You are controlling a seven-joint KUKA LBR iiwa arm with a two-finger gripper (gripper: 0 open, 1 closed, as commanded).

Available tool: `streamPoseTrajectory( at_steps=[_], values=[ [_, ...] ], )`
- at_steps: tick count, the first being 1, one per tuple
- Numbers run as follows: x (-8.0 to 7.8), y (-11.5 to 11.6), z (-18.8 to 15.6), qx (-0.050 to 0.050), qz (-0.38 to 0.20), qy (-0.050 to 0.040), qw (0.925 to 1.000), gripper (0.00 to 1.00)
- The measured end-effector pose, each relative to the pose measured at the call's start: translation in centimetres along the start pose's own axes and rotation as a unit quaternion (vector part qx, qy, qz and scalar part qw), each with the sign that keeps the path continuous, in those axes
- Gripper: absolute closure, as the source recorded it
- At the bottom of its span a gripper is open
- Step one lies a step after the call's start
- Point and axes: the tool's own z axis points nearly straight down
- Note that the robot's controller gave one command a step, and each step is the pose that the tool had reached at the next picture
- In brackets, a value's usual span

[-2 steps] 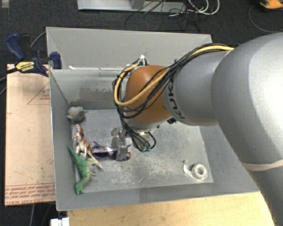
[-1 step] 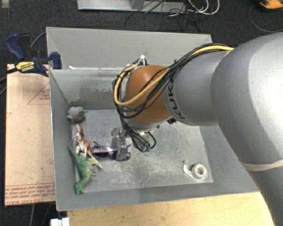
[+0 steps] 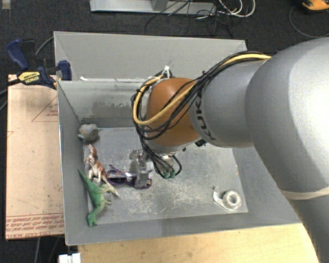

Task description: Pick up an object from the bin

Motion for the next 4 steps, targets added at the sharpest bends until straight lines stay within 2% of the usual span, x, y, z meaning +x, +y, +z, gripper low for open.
streamPoseTrajectory(
  at_steps=[2, 3, 4],
  values=[
    [-0.35, 0.05, 0.24, 0.0, -0.005, -0.0005, 1.0, 1.0],
    [-1.1, -0.11, 0.31, -0.001, 0.0, -0.0024, 1.0, 1.0],
    [-0.41, 0.25, 0.06, 0.0, -0.007, -0.0022, 1.0, 1.0]
  ],
)
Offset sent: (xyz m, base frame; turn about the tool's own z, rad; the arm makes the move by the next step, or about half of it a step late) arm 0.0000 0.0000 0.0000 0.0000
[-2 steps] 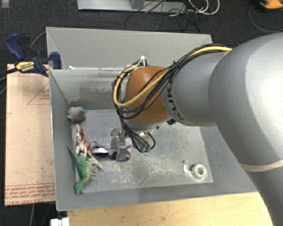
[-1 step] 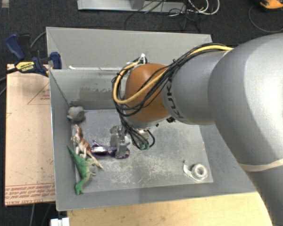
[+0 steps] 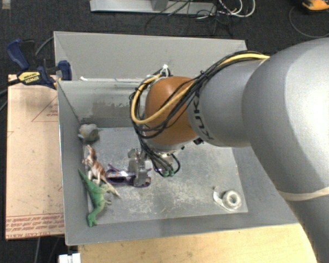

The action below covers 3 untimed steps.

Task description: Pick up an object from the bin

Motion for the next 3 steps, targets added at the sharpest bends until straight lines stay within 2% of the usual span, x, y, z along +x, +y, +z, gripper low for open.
streamPoseTrajectory(
  at_steps=[1, 2, 3],
  values=[
    [-1.6, -1.3, 0.2, -0.002, 0.008, -0.0029, 1.0, 1.0],
    [-1.6, -1.3, 0.2, -0.002, 0.008, -0.0029, 1.0, 1.0],
    [-3.0, -1.4, 0.2, -0.003, -0.001, -0.0055, 1.0, 1.0]
  ],
)
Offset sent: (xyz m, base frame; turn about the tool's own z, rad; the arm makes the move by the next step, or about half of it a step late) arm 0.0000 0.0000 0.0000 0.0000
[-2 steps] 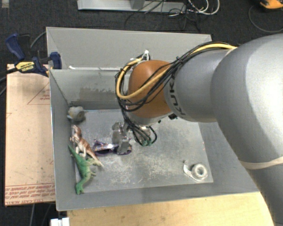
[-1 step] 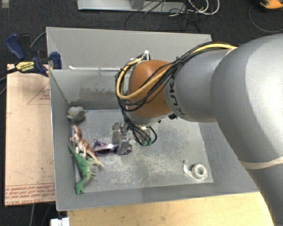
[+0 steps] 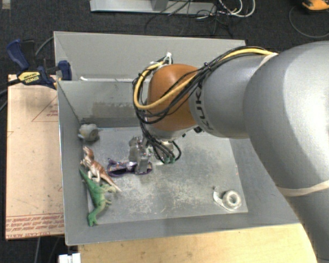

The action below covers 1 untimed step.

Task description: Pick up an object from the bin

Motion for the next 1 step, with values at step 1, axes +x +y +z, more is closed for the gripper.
streamPoseTrajectory(
  at_steps=[1],
  values=[
    [0.9, -0.56, -0.03, -0.001, 0.013, -0.002, 0.9999, 1.0]
  ],
)
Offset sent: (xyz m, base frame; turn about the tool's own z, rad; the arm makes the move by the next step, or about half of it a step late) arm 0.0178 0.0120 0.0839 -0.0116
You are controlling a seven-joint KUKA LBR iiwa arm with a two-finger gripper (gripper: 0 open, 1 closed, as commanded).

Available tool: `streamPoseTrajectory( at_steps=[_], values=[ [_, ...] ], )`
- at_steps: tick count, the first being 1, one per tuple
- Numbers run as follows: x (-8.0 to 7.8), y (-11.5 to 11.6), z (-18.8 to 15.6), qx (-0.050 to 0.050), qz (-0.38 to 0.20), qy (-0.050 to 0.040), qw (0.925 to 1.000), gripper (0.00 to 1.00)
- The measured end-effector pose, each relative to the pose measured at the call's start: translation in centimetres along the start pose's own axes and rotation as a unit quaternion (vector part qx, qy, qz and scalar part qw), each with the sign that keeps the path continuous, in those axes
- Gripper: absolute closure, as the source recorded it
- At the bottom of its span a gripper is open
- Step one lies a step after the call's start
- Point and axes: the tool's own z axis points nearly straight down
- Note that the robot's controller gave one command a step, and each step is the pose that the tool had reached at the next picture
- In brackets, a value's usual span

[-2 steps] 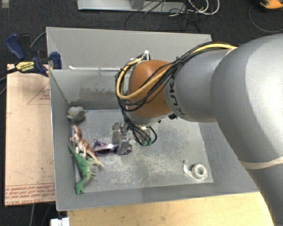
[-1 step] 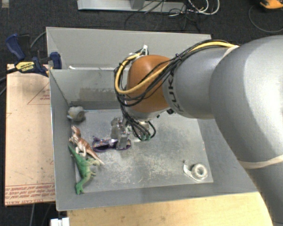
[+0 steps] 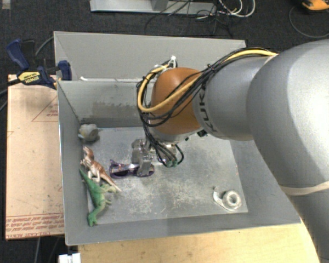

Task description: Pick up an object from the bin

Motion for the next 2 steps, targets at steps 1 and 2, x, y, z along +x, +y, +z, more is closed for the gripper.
streamPoseTrajectory(
  at_steps=[1, 2],
  values=[
    [-2.7, 1.5, -7.6, 0.001, -0.016, 0.0019, 0.9999, 1.0],
    [-3.2, 1.7, -8.7, 0.0, -0.019, -0.0032, 0.9998, 1.0]
  ],
)
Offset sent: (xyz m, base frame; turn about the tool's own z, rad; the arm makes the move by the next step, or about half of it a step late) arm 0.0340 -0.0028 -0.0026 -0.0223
